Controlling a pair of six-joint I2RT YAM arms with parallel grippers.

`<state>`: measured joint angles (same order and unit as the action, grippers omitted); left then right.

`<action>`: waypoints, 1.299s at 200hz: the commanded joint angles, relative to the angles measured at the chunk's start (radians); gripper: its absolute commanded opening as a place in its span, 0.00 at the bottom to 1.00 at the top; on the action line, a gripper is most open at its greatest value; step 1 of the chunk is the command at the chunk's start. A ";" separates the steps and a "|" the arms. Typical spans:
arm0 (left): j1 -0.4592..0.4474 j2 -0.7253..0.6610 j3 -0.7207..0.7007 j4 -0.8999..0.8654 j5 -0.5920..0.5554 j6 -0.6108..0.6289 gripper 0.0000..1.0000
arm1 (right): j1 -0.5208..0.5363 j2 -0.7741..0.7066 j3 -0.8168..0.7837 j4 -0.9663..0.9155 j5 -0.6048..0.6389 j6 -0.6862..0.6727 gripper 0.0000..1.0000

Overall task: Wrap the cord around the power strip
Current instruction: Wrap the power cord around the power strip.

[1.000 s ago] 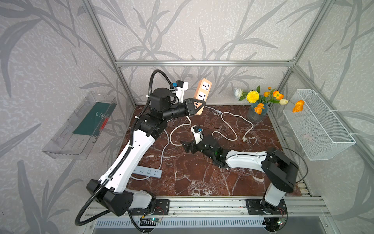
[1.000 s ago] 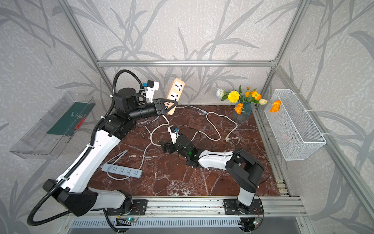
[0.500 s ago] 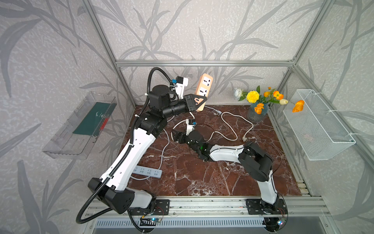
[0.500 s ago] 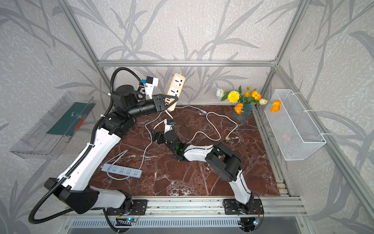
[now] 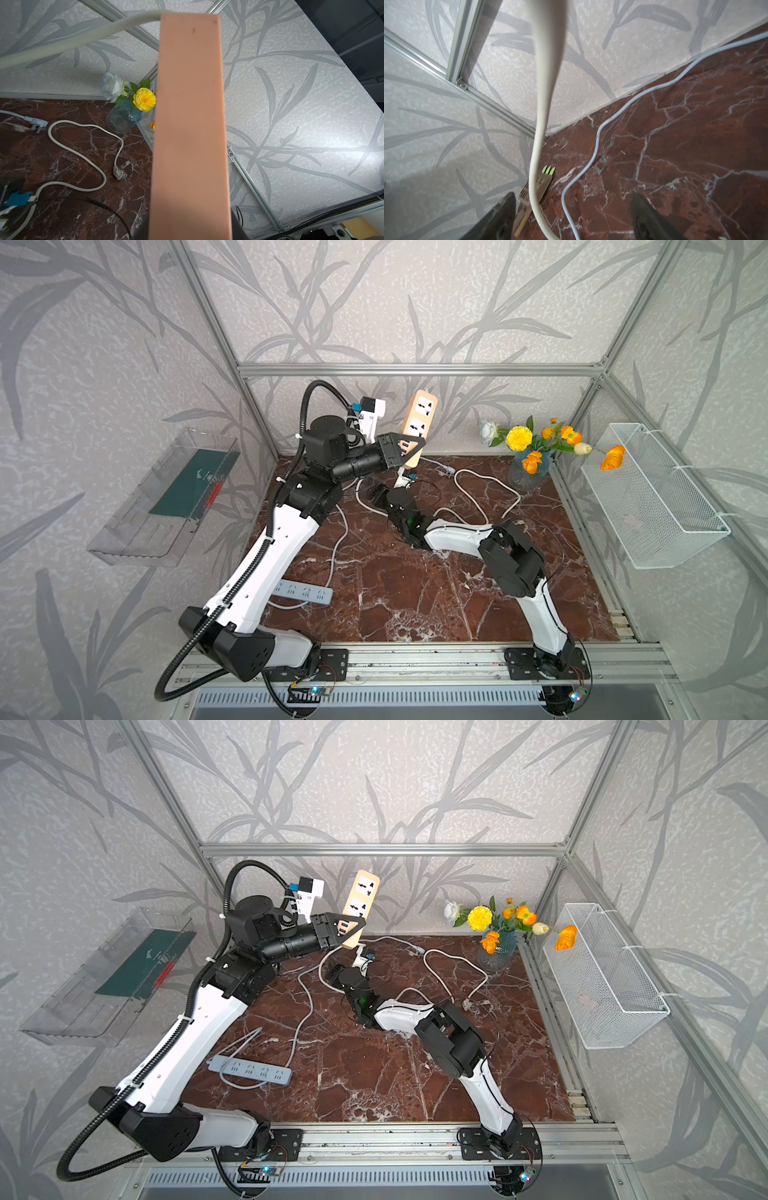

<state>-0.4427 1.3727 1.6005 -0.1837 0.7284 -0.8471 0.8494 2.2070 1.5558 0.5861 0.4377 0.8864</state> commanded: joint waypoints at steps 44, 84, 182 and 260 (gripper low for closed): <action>0.002 -0.045 -0.011 0.056 0.023 -0.011 0.00 | -0.016 -0.027 0.026 0.038 0.078 -0.099 0.86; 0.003 -0.050 -0.007 0.029 0.014 0.003 0.00 | -0.057 -0.080 -0.016 0.135 0.034 -0.175 0.89; 0.019 -0.017 0.111 -0.039 0.109 0.042 0.00 | 0.005 -0.296 -0.496 0.480 -0.112 -0.779 0.97; 0.019 -0.038 0.074 -0.072 0.118 0.069 0.00 | -0.015 -0.333 -0.447 0.556 -0.142 -0.776 0.96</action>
<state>-0.4297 1.3651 1.6646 -0.2855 0.8181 -0.8070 0.8238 1.9343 1.1137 1.0798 0.3130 0.1188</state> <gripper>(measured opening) 0.317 0.963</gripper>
